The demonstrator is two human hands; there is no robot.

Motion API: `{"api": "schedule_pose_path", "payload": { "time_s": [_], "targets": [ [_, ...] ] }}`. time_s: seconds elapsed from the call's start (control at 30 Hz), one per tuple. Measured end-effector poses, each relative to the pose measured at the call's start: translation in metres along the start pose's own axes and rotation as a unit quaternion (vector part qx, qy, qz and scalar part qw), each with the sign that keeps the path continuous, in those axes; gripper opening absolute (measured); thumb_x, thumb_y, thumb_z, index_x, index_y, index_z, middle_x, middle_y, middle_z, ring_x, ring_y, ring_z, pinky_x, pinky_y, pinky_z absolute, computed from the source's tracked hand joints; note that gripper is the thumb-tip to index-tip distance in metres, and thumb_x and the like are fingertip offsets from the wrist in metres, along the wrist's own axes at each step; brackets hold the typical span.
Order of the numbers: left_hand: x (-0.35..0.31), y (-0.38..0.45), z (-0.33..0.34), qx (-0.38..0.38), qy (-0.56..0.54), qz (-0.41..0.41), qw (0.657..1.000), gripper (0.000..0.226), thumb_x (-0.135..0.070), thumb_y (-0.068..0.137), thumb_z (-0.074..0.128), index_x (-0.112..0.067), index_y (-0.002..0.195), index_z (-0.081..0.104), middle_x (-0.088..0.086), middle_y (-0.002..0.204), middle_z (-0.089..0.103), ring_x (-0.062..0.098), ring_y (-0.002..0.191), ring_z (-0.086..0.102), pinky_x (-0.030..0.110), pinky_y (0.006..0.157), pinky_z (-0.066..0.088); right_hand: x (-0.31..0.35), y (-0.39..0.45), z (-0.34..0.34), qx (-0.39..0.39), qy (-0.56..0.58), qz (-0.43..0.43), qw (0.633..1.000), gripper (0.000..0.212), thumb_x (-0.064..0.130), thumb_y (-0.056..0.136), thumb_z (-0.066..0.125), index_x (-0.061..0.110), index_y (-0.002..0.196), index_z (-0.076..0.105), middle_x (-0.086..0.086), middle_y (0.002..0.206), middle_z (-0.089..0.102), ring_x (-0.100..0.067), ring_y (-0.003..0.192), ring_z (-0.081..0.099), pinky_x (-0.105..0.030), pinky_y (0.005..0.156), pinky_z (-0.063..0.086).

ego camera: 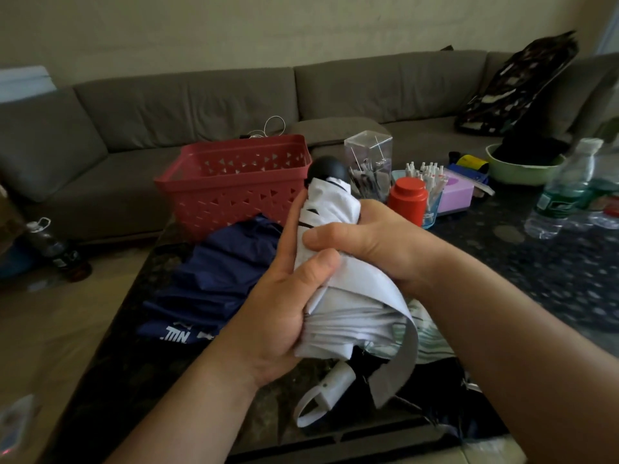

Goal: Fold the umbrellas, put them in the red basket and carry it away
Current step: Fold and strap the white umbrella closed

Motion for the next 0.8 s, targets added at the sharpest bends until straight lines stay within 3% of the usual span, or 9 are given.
{"api": "schedule_pose_path", "payload": {
  "time_s": [0.13, 0.27, 0.43, 0.5, 0.57, 0.63, 0.67, 0.73, 0.8],
  "targets": [
    [0.0, 0.002, -0.01, -0.015, 0.072, -0.007, 0.997, 0.072, -0.032, 0.101, 0.067, -0.067, 0.15, 0.029, -0.015, 0.156, 0.054, 0.013, 0.14, 0.056, 0.048, 0.121, 0.041, -0.001, -0.001, -0.016, -0.093, -0.104, 0.004, 0.99, 0.024, 0.027, 0.077, 0.09, 0.01, 0.089, 0.079, -0.008, 0.086, 0.08, -0.025, 0.084, 0.079, -0.051, 0.087, 0.064],
    [0.007, 0.002, -0.016, -0.022, 0.049, -0.042, 0.998, 0.083, -0.025, 0.092, 0.066, -0.058, 0.158, 0.026, -0.013, 0.144, 0.065, 0.015, 0.13, 0.065, 0.04, 0.11, 0.053, -0.007, 0.001, -0.017, -0.115, -0.147, 0.024, 0.982, 0.033, 0.04, 0.072, 0.092, 0.014, 0.086, 0.077, -0.002, 0.079, 0.08, -0.019, 0.076, 0.078, -0.05, 0.082, 0.065],
    [0.007, 0.002, -0.013, 0.009, 0.026, -0.032, 0.999, 0.077, -0.023, 0.097, 0.062, -0.047, 0.162, 0.027, 0.001, 0.152, 0.06, 0.026, 0.138, 0.06, 0.047, 0.114, 0.048, -0.003, 0.001, -0.007, -0.053, -0.146, 0.007, 0.988, 0.038, 0.046, 0.082, 0.087, 0.011, 0.095, 0.077, -0.008, 0.09, 0.081, -0.025, 0.087, 0.079, -0.053, 0.088, 0.063],
    [0.0, 0.003, -0.013, 0.033, 0.012, -0.014, 0.999, 0.068, -0.026, 0.098, 0.057, -0.04, 0.161, 0.034, 0.006, 0.151, 0.06, 0.027, 0.136, 0.061, 0.041, 0.108, 0.053, -0.001, -0.001, -0.003, -0.002, -0.063, -0.005, 0.998, 0.05, 0.048, 0.091, 0.076, 0.003, 0.111, 0.073, -0.02, 0.104, 0.078, -0.037, 0.098, 0.076, -0.054, 0.096, 0.059],
    [-0.006, 0.005, -0.025, 0.013, -0.025, -0.022, 0.999, 0.062, -0.032, 0.099, 0.057, -0.033, 0.159, 0.041, 0.005, 0.14, 0.067, 0.023, 0.123, 0.068, 0.035, 0.096, 0.058, 0.005, -0.002, -0.011, -0.003, 0.004, -0.013, 1.0, 0.05, 0.047, 0.1, 0.062, 0.002, 0.119, 0.069, -0.024, 0.108, 0.074, -0.036, 0.085, 0.071, -0.044, 0.081, 0.058],
    [0.0, 0.005, -0.04, -0.011, -0.104, -0.069, 0.992, 0.056, -0.04, 0.097, 0.064, -0.016, 0.147, 0.056, 0.006, 0.114, 0.075, 0.019, 0.1, 0.075, 0.031, 0.082, 0.061, 0.012, -0.004, -0.024, -0.043, -0.027, -0.038, 0.998, 0.027, 0.035, 0.104, 0.061, 0.011, 0.11, 0.073, -0.011, 0.096, 0.074, -0.025, 0.072, 0.065, -0.031, 0.066, 0.055],
    [0.004, 0.005, -0.045, -0.015, -0.146, -0.091, 0.985, 0.048, -0.045, 0.098, 0.064, -0.011, 0.131, 0.068, 0.005, 0.104, 0.077, 0.018, 0.093, 0.077, 0.031, 0.078, 0.062, 0.013, -0.005, -0.026, -0.049, -0.05, -0.046, 0.997, 0.018, 0.028, 0.103, 0.063, 0.014, 0.103, 0.074, -0.008, 0.091, 0.074, -0.025, 0.072, 0.063, -0.029, 0.064, 0.054],
    [0.015, 0.006, -0.053, -0.04, -0.208, -0.125, 0.969, 0.053, -0.053, 0.105, 0.048, -0.013, 0.099, 0.082, 0.003, 0.091, 0.079, 0.016, 0.085, 0.078, 0.03, 0.074, 0.063, 0.009, -0.006, -0.021, -0.024, -0.074, -0.044, 0.996, 0.011, 0.02, 0.101, 0.065, 0.014, 0.098, 0.074, -0.008, 0.088, 0.072, -0.027, 0.077, 0.062, -0.03, 0.068, 0.054],
    [0.026, 0.01, -0.064, -0.078, -0.227, -0.134, 0.961, 0.064, -0.055, 0.108, 0.041, -0.013, 0.086, 0.084, 0.001, 0.085, 0.079, 0.013, 0.078, 0.078, 0.028, 0.069, 0.064, 0.001, -0.007, -0.01, 0.014, -0.094, -0.026, 0.995, 0.012, 0.021, 0.101, 0.065, 0.014, 0.104, 0.076, -0.008, 0.09, 0.072, -0.024, 0.079, 0.064, -0.031, 0.071, 0.054]
  ]
}}
Point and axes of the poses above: each hand's wrist, its own y-axis towards the middle knuckle, its own z-axis out of the palm, x = y × z, the point moved 10 cm from there along y, towards the middle knuckle
